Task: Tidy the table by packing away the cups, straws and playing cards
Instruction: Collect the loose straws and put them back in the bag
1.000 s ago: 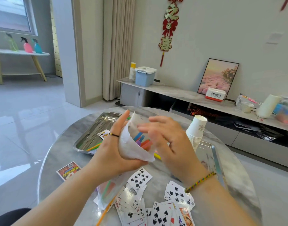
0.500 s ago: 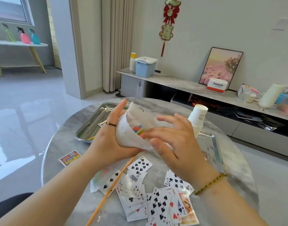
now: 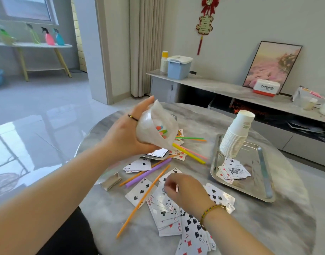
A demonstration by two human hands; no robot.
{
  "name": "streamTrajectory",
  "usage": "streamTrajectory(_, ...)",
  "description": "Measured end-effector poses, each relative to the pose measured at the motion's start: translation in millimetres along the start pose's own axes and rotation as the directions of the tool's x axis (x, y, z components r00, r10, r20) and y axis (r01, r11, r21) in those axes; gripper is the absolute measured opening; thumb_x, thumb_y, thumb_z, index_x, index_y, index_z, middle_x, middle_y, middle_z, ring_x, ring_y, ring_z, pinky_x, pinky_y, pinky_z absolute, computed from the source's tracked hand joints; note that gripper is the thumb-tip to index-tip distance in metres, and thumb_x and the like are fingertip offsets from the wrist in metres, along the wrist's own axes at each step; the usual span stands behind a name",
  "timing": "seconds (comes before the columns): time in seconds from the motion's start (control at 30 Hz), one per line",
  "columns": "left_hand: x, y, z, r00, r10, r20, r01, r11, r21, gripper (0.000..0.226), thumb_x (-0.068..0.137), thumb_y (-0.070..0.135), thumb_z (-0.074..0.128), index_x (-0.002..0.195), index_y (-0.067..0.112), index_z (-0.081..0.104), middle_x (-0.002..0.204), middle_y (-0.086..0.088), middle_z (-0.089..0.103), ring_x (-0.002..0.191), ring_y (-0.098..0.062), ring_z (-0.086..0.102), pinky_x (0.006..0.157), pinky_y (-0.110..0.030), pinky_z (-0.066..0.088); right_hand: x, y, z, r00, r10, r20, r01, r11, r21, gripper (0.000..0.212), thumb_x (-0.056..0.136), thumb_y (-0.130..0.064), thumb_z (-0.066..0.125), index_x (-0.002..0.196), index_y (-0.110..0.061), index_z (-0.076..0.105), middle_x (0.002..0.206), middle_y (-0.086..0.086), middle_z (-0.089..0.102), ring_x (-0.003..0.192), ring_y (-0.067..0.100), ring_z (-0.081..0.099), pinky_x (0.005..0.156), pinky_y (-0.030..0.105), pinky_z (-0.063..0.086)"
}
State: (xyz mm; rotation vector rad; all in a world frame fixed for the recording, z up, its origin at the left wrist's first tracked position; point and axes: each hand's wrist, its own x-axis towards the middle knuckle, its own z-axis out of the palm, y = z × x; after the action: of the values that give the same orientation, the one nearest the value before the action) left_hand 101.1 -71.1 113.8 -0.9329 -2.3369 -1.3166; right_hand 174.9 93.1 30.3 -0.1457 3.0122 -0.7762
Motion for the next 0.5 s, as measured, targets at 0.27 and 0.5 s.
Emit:
streamTrajectory(0.27, -5.3, -29.6, -11.8, 0.999, 0.024, -0.026, -0.021, 0.995, 0.093, 0.100, 0.044, 0.029, 0.085, 0.111, 0.065, 0.019, 0.098, 0.036, 0.041, 0.088, 0.004, 0.044, 0.076, -0.001, 0.033, 31.9, -26.6, 72.7, 0.905, 0.351, 0.241, -0.371, 0.928, 0.041, 0.025, 0.082, -0.035, 0.053, 0.093, -0.014, 0.049, 0.092, 0.004, 0.059, 0.096, 0.027, 0.054, 0.073, 0.029, 0.041)
streamTrajectory(0.5, -23.8, -57.3, 11.4, 0.998, -0.019, 0.068, 0.014, 0.996, 0.084, 0.100, 0.041, 0.037, 0.083, 0.117, 0.056, 0.021, 0.106, 0.039, 0.036, 0.104, -0.001, 0.046, 0.090, -0.013, 0.032, 50.4, -18.1, 86.4, 0.831, 0.504, 0.237, -0.534, 0.841, 0.087, 0.017, 0.078, -0.027, 0.055, 0.086, -0.014, 0.048, 0.085, 0.003, 0.056, 0.097, 0.025, 0.057, 0.073, 0.026, 0.040)
